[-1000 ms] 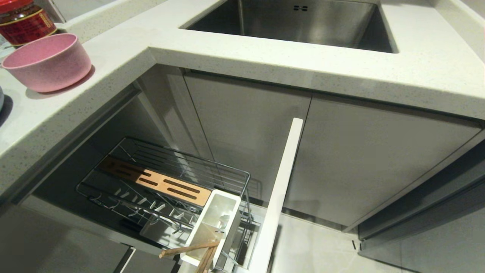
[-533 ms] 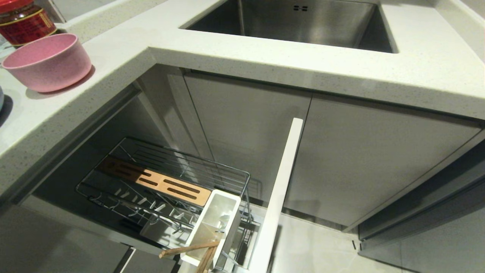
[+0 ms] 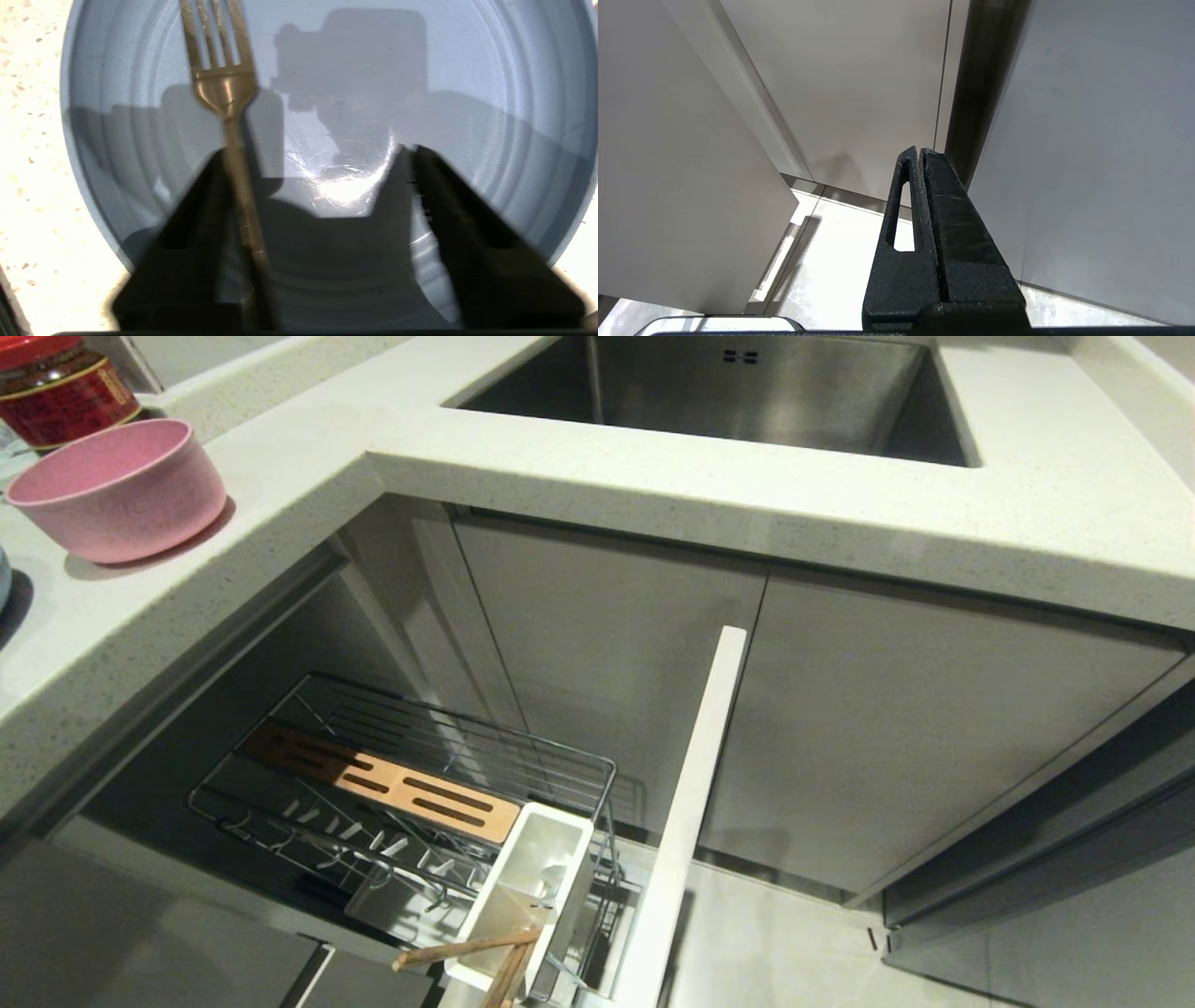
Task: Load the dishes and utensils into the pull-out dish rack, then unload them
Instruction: Pick up the fork and place it in the cupboard
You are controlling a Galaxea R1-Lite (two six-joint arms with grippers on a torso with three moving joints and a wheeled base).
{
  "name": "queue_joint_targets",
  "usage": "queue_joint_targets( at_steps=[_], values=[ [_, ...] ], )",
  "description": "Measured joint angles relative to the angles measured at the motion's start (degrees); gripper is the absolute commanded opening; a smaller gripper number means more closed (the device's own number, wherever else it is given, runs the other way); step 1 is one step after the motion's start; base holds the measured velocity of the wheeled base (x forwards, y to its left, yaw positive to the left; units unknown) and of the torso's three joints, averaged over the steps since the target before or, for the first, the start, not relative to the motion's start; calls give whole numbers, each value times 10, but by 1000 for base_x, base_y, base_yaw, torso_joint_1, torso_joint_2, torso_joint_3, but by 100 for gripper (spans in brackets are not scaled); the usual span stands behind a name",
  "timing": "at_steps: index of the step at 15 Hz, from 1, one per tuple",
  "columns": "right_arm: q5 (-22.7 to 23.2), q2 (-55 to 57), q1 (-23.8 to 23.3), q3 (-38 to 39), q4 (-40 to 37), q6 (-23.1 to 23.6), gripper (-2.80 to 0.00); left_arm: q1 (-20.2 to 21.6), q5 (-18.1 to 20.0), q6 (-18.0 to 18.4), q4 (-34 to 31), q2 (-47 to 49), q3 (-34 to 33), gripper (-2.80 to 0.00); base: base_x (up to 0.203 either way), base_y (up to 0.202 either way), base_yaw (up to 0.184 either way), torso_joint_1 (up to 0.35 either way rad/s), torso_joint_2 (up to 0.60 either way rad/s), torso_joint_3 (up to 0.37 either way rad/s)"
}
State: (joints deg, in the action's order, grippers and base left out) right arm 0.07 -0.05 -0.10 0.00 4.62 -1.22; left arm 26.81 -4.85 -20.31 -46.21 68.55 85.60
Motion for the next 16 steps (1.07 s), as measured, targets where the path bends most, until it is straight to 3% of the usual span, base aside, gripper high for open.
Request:
queue_joint_targets(
  at_steps=[12, 16],
  values=[
    [0, 0, 0, 0, 0, 0, -280, -2, -1, 0, -3, -8, 1, -280, 0, 0, 0, 0, 0, 0],
    [0, 0, 0, 0, 0, 0, -280, -9, 0, -3, 0, -40, 37, -280, 0, 0, 0, 0, 0, 0]
  ],
)
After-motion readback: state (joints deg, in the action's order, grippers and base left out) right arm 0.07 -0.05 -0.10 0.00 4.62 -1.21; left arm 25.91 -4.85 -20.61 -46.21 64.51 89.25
